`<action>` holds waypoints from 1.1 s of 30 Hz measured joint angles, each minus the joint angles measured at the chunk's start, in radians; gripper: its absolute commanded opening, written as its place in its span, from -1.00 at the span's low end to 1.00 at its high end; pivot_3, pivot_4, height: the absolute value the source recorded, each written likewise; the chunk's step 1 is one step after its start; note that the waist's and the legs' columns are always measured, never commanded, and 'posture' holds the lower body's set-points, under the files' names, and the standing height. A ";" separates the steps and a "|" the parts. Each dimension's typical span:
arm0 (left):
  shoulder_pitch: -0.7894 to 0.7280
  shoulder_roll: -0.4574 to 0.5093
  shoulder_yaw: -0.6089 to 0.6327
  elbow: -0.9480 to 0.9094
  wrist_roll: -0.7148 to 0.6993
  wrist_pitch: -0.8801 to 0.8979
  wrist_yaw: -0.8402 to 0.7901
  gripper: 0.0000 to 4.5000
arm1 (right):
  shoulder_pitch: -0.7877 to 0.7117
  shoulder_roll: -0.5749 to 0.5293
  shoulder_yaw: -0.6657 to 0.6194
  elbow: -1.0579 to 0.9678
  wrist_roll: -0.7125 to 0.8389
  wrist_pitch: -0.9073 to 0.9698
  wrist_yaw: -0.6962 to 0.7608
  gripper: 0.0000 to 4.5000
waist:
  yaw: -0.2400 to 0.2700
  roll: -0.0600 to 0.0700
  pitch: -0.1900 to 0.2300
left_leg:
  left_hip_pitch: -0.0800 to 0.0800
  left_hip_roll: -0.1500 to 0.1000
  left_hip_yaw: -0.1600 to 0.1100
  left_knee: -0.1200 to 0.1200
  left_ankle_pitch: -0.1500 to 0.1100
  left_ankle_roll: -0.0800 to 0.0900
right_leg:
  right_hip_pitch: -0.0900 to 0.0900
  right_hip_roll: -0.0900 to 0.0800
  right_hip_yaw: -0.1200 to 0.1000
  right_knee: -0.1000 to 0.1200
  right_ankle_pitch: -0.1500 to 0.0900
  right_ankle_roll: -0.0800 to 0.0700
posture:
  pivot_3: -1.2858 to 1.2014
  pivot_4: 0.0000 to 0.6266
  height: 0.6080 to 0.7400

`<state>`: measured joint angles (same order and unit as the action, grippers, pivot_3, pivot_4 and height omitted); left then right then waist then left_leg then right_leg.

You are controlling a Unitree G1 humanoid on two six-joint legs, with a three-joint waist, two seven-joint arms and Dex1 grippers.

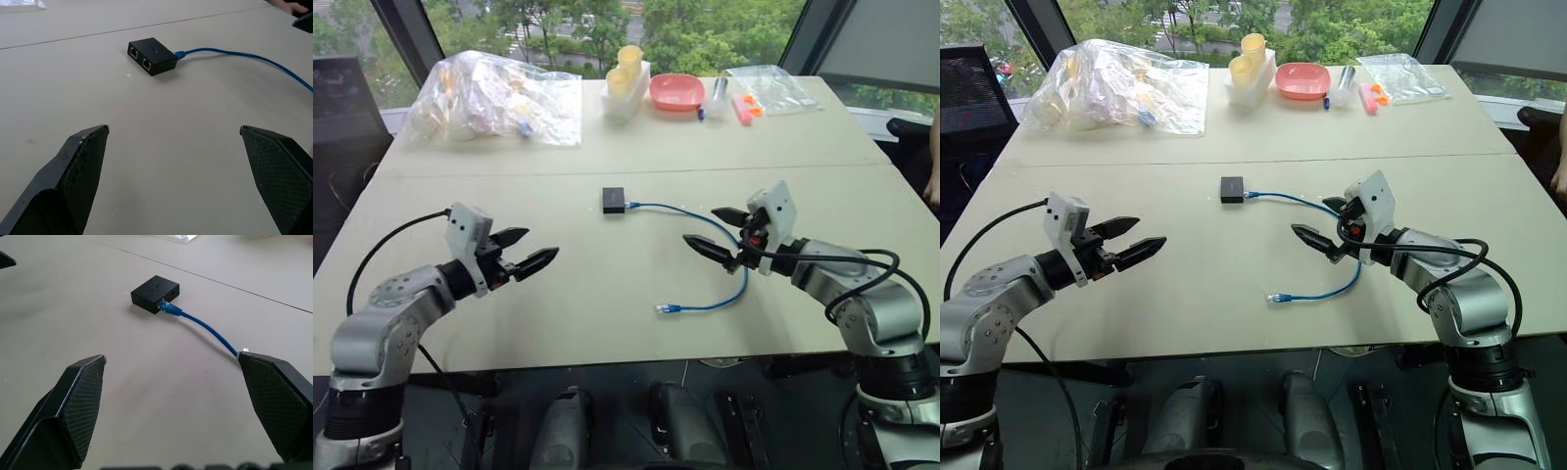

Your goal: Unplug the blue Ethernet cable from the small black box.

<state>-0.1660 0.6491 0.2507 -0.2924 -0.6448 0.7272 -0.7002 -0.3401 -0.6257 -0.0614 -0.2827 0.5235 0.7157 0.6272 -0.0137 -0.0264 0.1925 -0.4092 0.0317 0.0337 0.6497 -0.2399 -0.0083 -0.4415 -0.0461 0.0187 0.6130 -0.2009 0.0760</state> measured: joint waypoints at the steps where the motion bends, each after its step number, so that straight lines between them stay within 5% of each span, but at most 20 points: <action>1: -0.003 0.000 0.000 0.006 -0.003 0.001 -0.007 0.99 | 0.003 0.003 0.000 0.000 -0.001 0.000 -0.003 1.00 | 0.000 0.000 0.000 | 0.000 0.000 0.000 0.000 0.000 0.000 | 0.000 0.000 0.000 0.000 0.000 0.000 | 0.03 -0.52 1.00; 25: -0.041 -0.007 -0.002 0.011 -0.020 0.005 0.020 0.99 | -0.008 0.017 0.022 -0.005 -0.029 -0.003 0.002 1.00 | 0.000 0.000 0.000 | 0.000 0.000 0.000 0.000 0.000 0.000 | 0.000 0.000 0.000 0.000 0.000 0.000 | 0.03 -0.52 1.00; 33: -0.038 0.005 -0.001 0.005 -0.019 0.000 0.011 0.99 | -0.126 0.024 0.076 0.118 -0.077 -0.048 0.059 1.00 | -0.005 0.000 0.000 | 0.000 0.000 0.001 0.000 0.000 0.000 | 0.000 0.000 0.000 0.000 0.000 0.000 | 0.03 -0.52 1.00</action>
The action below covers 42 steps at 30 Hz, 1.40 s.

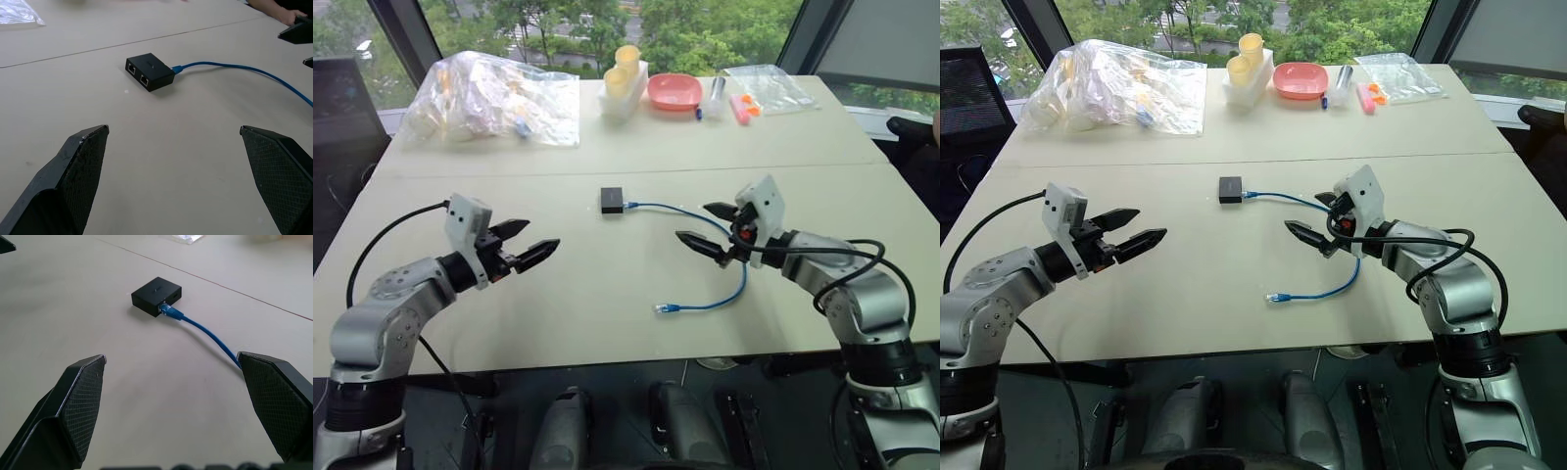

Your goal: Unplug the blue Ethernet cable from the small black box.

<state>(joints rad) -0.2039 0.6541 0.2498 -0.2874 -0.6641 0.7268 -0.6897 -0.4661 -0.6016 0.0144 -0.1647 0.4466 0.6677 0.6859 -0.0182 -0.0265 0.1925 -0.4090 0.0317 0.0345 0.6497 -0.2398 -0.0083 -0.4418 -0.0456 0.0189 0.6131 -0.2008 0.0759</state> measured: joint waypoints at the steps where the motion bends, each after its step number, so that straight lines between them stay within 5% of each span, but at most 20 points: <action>1: -0.006 0.015 0.000 0.008 0.001 -0.002 -0.015 0.99 | -0.050 0.018 0.022 0.059 -0.017 -0.018 0.014 1.00 | -0.004 0.000 0.000 | 0.001 0.000 0.001 0.000 0.000 0.000 | 0.000 0.000 0.000 0.000 0.000 -0.001 | 0.03 -0.52 1.00; 6: -0.092 0.125 -0.006 0.102 0.025 -0.041 -0.130 0.99 | -0.406 0.154 0.170 0.574 -0.194 -0.238 0.094 1.00 | -0.025 -0.001 0.000 | 0.002 0.001 0.000 0.000 0.000 0.000 | 0.000 0.002 -0.001 0.001 0.003 -0.004 | 0.03 -0.52 1.00; 13: -0.087 0.284 0.016 0.085 -0.057 0.050 -0.307 0.99 | -0.693 0.335 0.286 1.319 -0.443 -0.592 0.149 1.00 | -0.028 0.000 0.001 | -0.004 0.000 0.001 -0.004 0.000 0.000 | -0.005 0.000 0.000 0.000 0.002 0.005 | 0.03 -0.52 1.00; 26: 0.007 0.265 0.123 -0.042 -0.159 0.143 -0.214 0.99 | -0.799 0.459 0.194 1.542 -0.570 -0.659 0.048 1.00 | -0.028 0.000 0.001 | -0.003 0.000 0.000 -0.003 0.000 -0.003 | -0.005 -0.001 0.000 0.003 0.001 0.001 | 0.03 -0.52 1.00; 29: 0.034 0.260 0.147 -0.081 -0.179 0.156 -0.183 1.00 | -0.795 0.472 0.192 1.540 -0.607 -0.666 0.053 0.61 | -0.029 0.000 0.001 | 0.000 0.000 0.000 -0.004 0.000 -0.003 | -0.002 -0.001 0.000 0.002 0.000 0.001 | 0.03 -0.52 1.00; 36: 0.117 0.250 0.237 -0.169 -0.234 0.200 -0.108 1.00 | -0.771 0.514 0.205 1.517 -0.679 -0.700 0.096 -0.98 | -0.048 0.000 0.000 | 0.007 0.001 -0.002 -0.003 0.001 -0.004 | 0.005 -0.001 -0.001 0.003 0.001 -0.002 | 0.03 -0.52 1.00; 42: 0.094 0.247 0.234 -0.161 -0.233 0.194 -0.087 1.00 | -0.772 0.516 0.172 1.519 -0.687 -0.681 0.107 -0.98 | -0.051 0.000 0.000 | 0.010 0.001 -0.005 -0.003 0.001 -0.004 | 0.008 -0.001 -0.001 0.002 0.001 -0.002 | 0.03 -0.52 1.00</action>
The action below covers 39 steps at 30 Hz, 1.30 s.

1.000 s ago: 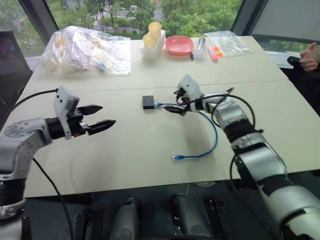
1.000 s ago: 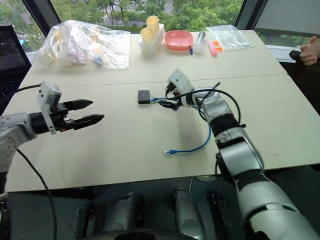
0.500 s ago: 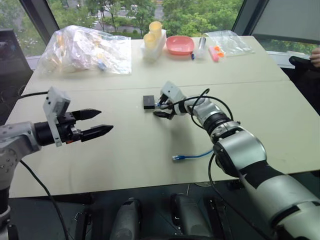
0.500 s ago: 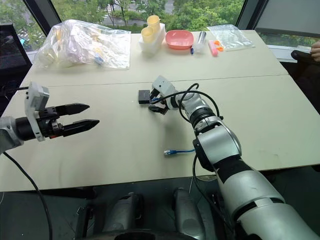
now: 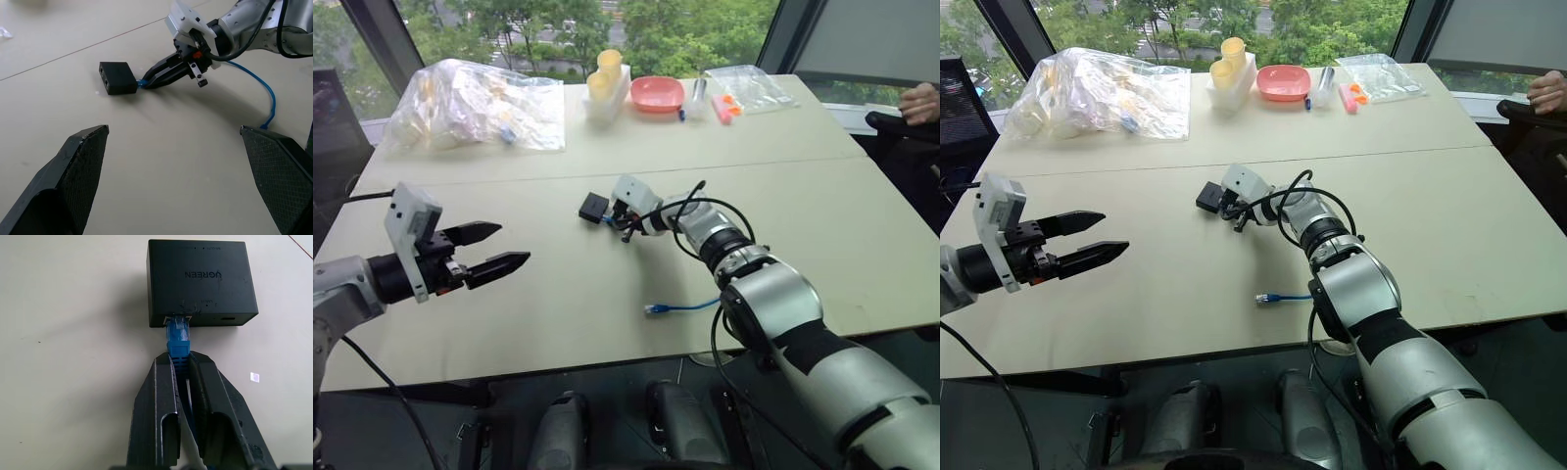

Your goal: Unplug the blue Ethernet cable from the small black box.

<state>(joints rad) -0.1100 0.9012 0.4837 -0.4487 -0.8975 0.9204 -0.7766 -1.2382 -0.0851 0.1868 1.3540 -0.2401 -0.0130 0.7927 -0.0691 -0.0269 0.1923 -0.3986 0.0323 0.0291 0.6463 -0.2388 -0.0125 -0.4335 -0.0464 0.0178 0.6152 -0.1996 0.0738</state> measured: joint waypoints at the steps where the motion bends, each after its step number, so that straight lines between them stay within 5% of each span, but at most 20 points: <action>1: -0.013 -0.003 -0.002 0.006 0.002 -0.008 0.002 1.00 | 0.000 0.000 -0.001 0.001 -0.003 -0.008 -0.010 -0.98 | 0.000 0.000 0.000 | 0.000 0.000 0.000 0.000 0.000 0.000 | 0.000 0.000 0.000 0.000 0.000 0.000 | 0.03 -0.52 1.00; 11: -0.408 -0.120 -0.135 0.464 0.074 -0.126 -0.053 1.00 | -0.040 -0.182 0.104 -0.166 -0.153 -0.320 -0.220 -0.98 | 0.007 0.000 0.001 | -0.011 -0.002 0.004 -0.001 0.003 -0.004 | -0.010 0.000 0.000 0.000 0.002 0.005 | 0.03 -0.52 1.00; 21: -0.831 -0.374 -0.424 1.133 0.348 -0.386 -0.335 1.00 | 0.379 -0.381 0.091 -0.843 -0.148 -0.373 -0.188 -0.98 | 0.031 -0.001 0.001 | -0.013 -0.002 0.005 0.001 0.002 -0.003 | -0.011 0.001 0.000 -0.001 0.002 0.008 | 0.03 -0.52 1.00; 38: -1.091 -0.543 -0.388 1.559 0.454 -0.517 -0.479 1.00 | 0.497 -0.409 0.043 -1.088 -0.138 -0.313 -0.246 -0.98 | 0.029 -0.001 0.001 | -0.012 -0.002 0.004 0.002 0.002 -0.002 | -0.010 0.002 0.001 0.001 0.001 0.008 | 0.03 -0.52 1.00; 39: -1.099 -0.548 -0.382 1.574 0.457 -0.519 -0.480 0.76 | 0.503 -0.410 0.043 -1.095 -0.138 -0.307 -0.247 -1.00 | 0.028 -0.001 0.001 | -0.012 -0.002 0.004 0.001 0.002 -0.002 | -0.010 0.002 0.001 0.001 0.001 0.008 | 0.03 -0.52 1.00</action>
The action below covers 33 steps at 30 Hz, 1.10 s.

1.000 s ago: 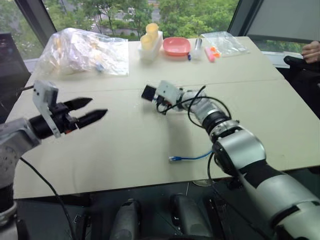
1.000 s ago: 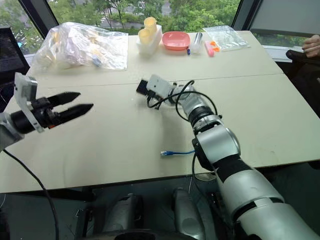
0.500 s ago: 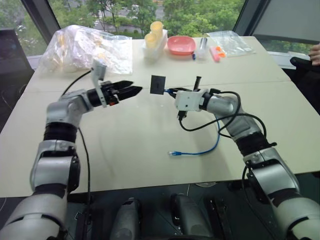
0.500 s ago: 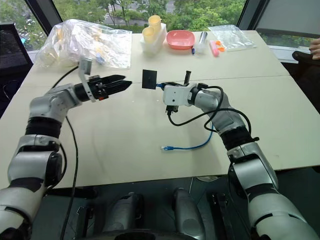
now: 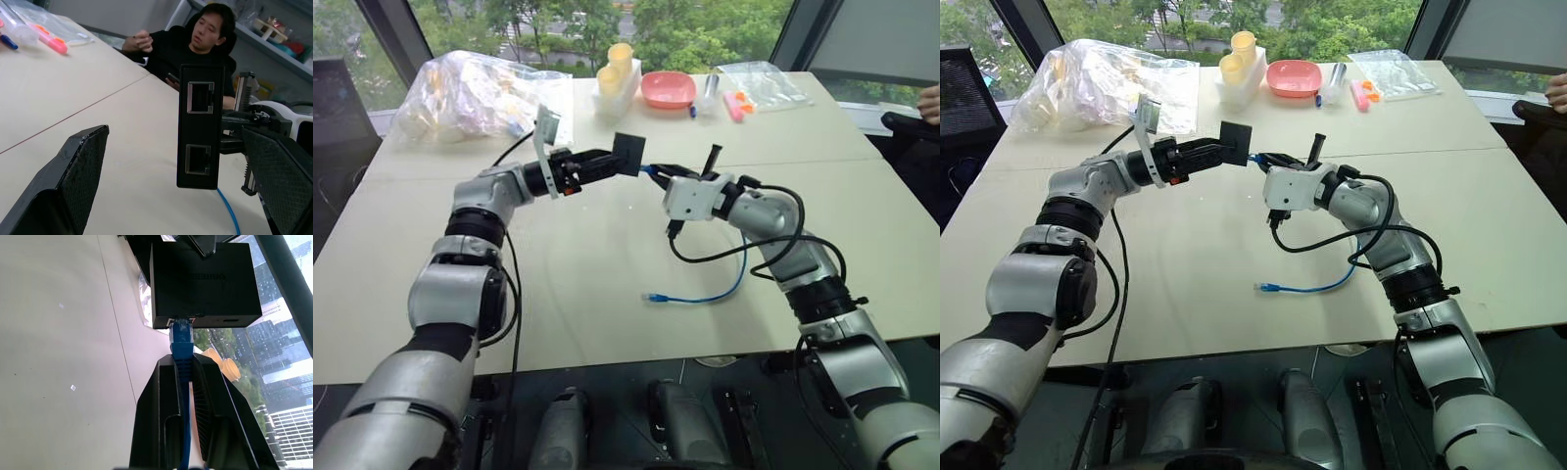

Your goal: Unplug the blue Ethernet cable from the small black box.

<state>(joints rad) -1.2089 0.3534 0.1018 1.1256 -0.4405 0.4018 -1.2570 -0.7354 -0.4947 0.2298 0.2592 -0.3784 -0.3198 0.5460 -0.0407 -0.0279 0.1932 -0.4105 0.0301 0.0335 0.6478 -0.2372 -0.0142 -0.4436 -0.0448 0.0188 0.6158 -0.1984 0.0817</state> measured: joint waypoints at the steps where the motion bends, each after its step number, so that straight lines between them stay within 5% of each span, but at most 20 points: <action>1: -0.008 -0.005 0.003 0.010 0.004 -0.002 -0.002 0.64 | 0.006 0.000 0.000 -0.006 0.000 0.005 0.000 -1.00 | 0.000 0.000 0.000 | 0.000 0.000 0.000 0.000 0.000 0.000 | 0.000 0.000 0.000 0.000 0.000 0.000 | 0.03 -0.52 1.00; 10: -0.016 -0.029 0.011 0.021 0.040 -0.021 -0.054 -0.76 | 0.035 -0.006 0.005 -0.041 -0.021 0.030 0.004 -1.00 | -0.001 0.000 0.000 | 0.000 0.000 0.000 0.000 0.000 0.000 | 0.000 0.000 0.000 0.000 0.000 0.000 | 0.03 -0.52 1.00; 11: -0.016 -0.029 0.011 0.022 0.043 -0.021 -0.055 -0.77 | 0.036 -0.007 0.005 -0.043 -0.020 0.030 0.008 -1.00 | -0.001 0.000 0.000 | 0.000 0.000 0.000 0.000 0.000 0.000 | 0.000 0.000 0.000 0.000 0.000 0.000 | 0.03 -0.52 1.00; 20: 0.035 -0.027 0.045 0.012 0.062 -0.056 -0.004 -0.77 | 0.224 0.001 -0.073 -0.230 0.133 0.274 0.090 0.84 | 0.003 0.000 0.000 | 0.000 0.000 -0.001 0.000 0.000 0.000 | 0.000 0.000 0.000 0.001 0.000 0.000 | 0.03 -0.52 1.00; 28: 0.152 -0.084 0.124 -0.150 -0.033 0.133 0.008 -0.77 | 0.371 0.502 -0.365 -0.559 0.861 0.921 -0.106 0.84 | 0.001 0.000 0.000 | 0.001 0.002 -0.004 0.002 0.000 0.000 | 0.001 0.000 -0.002 0.005 0.000 0.000 | 0.03 -0.52 1.00; 33: 0.231 -0.108 0.157 -0.342 -0.122 0.280 0.065 -0.77 | 0.375 0.622 -0.425 -0.570 1.090 1.039 -0.255 0.84 | 0.002 0.000 0.000 | 0.001 0.002 -0.006 0.002 0.000 0.000 | 0.001 -0.001 -0.002 0.005 0.000 0.000 | 0.03 -0.52 1.00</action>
<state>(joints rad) -0.9774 0.2449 0.2591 0.7840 -0.5628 0.6814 -1.1925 -0.3600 0.1269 -0.1950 -0.3108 0.7117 0.7190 0.2914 -0.0388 -0.0281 0.1928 -0.4092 0.0318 0.0275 0.6497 -0.2374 -0.0139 -0.4423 -0.0453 0.0169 0.6207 -0.1980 0.0812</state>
